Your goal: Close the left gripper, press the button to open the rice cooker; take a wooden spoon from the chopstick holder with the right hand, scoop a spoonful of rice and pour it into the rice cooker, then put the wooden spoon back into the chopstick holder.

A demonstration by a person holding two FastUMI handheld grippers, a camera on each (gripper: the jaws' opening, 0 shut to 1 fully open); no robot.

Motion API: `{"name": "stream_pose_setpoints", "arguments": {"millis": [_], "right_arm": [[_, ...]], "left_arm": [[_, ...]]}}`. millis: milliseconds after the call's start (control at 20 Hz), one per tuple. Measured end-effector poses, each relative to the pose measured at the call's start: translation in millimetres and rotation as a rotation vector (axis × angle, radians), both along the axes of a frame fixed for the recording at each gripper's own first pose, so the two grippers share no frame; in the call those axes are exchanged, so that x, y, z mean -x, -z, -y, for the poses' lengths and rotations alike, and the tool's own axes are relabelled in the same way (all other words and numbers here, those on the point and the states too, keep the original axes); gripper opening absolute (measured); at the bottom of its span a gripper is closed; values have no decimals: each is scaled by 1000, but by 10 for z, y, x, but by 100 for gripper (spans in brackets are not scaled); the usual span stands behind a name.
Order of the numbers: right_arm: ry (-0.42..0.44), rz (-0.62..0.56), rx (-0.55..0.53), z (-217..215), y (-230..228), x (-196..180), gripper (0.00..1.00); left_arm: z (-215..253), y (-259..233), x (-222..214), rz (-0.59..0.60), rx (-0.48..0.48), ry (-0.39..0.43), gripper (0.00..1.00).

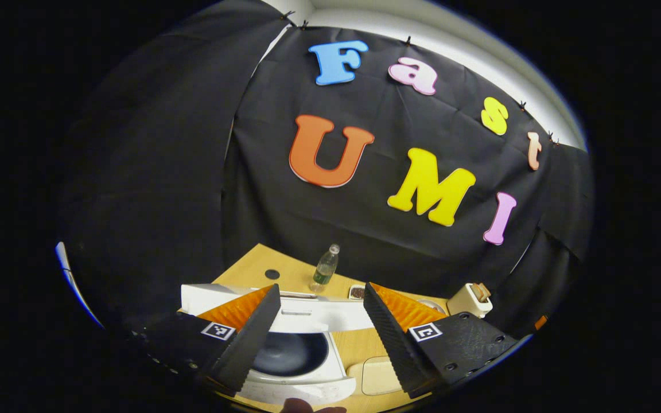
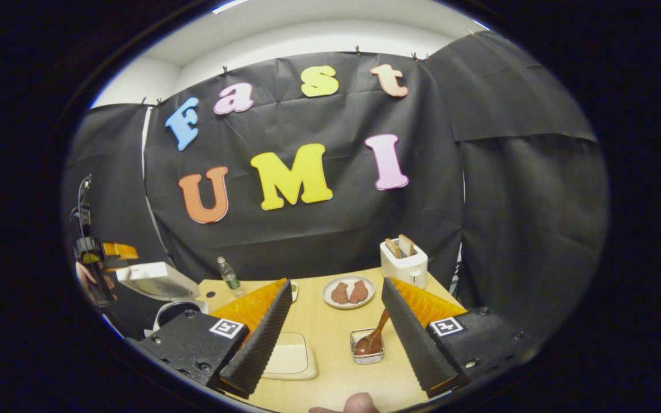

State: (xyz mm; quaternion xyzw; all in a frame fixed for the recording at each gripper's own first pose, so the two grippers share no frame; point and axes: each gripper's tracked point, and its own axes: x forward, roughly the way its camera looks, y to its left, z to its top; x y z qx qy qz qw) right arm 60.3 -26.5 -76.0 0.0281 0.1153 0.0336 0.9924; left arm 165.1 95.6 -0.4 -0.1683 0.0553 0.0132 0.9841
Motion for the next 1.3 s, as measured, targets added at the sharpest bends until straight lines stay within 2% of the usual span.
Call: {"name": "stream_pose_setpoints", "arguments": {"millis": [50,100,150,200,350,400,450,500,550,650,700,950,1000,1050,1100,1200,1250,1300], "right_arm": [[-9,2,7,-9,14,16,96],[-14,2,14,-25,29,29,100],[-22,-1,19,-35,53,31,100],[-31,-4,21,-54,75,44,96],[-40,-31,30,-13,218,47,100],[-41,-44,40,17,282,39,95],[-46,-57,52,52,352,29,95],[-53,-63,62,87,413,4,100],[-60,-71,69,123,485,-33,95],[-66,-110,91,246,694,-140,95],[-70,-127,94,316,808,-201,100],[-85,-217,53,657,1402,-651,100],[-86,-232,41,720,1526,-773,95],[-88,-252,23,767,1659,-897,100],[-91,-276,4,816,1820,-1020,100],[-102,-349,-39,879,2213,-1259,94],[-96,-393,-59,942,2411,-1356,86],[-94,-427,-91,974,2572,-1452,77]], "left_arm": [[-7,-32,41,18,-12,-11,95],[-11,-27,98,29,-24,-23,95],[-21,-61,158,44,-34,-26,95],[0,-86,223,58,-48,-30,95],[17,-80,447,75,-97,-53,94],[29,-104,531,86,-114,-57,94],[59,-115,619,96,-134,-65,94],[86,-126,699,107,-155,-73,94],[140,-127,775,116,-174,-77,94],[271,-117,916,128,-209,-80,94],[329,-113,974,133,-228,-83,94],[639,-114,1115,155,-280,-104,94],[664,-101,1107,160,-292,-116,94],[695,-77,1101,150,-301,-118,94],[747,-52,1102,140,-309,-113,94],[743,-42,1029,115,-330,-129,94],[714,-42,1014,103,-333,-148,100],[685,-31,994,87,-328,-167,94]]}}
